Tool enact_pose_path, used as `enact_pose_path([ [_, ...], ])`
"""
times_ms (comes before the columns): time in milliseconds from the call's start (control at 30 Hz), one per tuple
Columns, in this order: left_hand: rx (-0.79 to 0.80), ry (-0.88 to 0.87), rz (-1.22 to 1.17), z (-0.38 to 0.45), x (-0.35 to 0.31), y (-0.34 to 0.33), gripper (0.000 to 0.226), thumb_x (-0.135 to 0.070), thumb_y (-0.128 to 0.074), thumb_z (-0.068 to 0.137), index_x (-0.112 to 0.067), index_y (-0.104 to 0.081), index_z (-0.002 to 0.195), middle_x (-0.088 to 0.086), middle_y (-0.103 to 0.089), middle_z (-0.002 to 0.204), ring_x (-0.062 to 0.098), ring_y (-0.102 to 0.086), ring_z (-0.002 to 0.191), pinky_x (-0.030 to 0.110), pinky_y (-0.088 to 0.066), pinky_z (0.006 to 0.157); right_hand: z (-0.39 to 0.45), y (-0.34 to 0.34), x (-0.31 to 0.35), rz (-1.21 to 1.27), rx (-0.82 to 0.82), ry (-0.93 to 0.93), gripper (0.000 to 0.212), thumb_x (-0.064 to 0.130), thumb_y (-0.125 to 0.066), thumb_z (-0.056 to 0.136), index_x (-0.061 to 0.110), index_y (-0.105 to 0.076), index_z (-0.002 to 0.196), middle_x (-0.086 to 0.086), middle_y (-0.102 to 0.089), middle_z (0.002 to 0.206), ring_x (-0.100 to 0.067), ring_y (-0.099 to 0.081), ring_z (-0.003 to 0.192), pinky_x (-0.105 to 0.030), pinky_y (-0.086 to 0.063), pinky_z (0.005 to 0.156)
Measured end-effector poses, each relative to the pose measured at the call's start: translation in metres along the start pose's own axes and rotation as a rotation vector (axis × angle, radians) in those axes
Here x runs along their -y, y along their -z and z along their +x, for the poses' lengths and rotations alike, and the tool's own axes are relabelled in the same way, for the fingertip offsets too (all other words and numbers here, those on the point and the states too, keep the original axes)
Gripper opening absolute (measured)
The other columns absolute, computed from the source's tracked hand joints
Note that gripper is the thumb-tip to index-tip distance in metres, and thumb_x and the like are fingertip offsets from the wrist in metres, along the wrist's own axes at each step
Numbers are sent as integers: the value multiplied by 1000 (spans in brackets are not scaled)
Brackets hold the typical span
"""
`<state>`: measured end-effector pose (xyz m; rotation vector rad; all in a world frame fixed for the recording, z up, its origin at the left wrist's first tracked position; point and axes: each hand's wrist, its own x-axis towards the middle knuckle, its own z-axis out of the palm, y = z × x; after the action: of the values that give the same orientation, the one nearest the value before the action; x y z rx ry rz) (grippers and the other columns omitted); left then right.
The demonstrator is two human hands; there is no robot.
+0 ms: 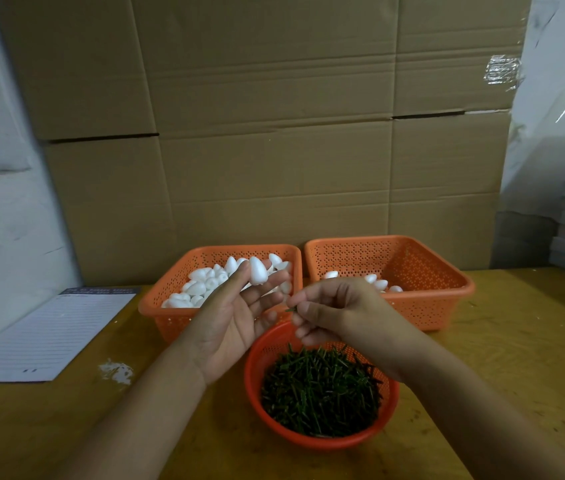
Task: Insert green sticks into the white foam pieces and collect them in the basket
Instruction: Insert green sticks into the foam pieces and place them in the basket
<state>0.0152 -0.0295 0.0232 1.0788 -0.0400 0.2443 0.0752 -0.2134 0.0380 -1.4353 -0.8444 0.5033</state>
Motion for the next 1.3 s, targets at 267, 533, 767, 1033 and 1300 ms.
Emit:
enact_pose_path([
  [267,18,-34,7,1,1,-1,37,-46,-51,92,-31,-82,79,1,-71,125,4,-71,94,19,-56,69,-3,-3,3,-8,53,-121,18,-2,-49,100,1,-57,116,-21,-73,101,-26,-74,93,-29,-61,80],
  [533,30,-22,-29,0,0,-2,46,-44,-44,98,-28,-81,76,8,-70,126,11,-72,94,23,-58,71,-3,-4,5,-64,30,-140,14,8,-49,103,1,-59,110,-16,-75,101,-22,-75,88,-29,-62,74],
  [767,46,38,-19,0,0,-1,45,-44,-41,96,-28,-83,88,6,-69,128,12,-70,107,28,-56,90,-2,-6,5,-13,48,-149,6,12,-51,103,9,-55,103,-13,-76,98,-25,-75,91,-29,-61,72],
  [1033,37,11,60,1,3,3,24,-41,-61,94,-17,-63,98,12,-61,112,18,-62,99,36,-45,87,-2,-8,7,-24,3,-88,13,6,-59,98,1,-56,110,-14,-76,88,-24,-75,83,-30,-62,74],
  [1300,71,9,76,0,5,5,18,-37,-69,89,-21,-73,96,-1,-68,98,11,-66,89,26,-52,76,0,-9,7,-23,-84,-68,3,5,-61,96,4,-63,95,-9,-77,81,-16,-75,74,-24,-61,64],
])
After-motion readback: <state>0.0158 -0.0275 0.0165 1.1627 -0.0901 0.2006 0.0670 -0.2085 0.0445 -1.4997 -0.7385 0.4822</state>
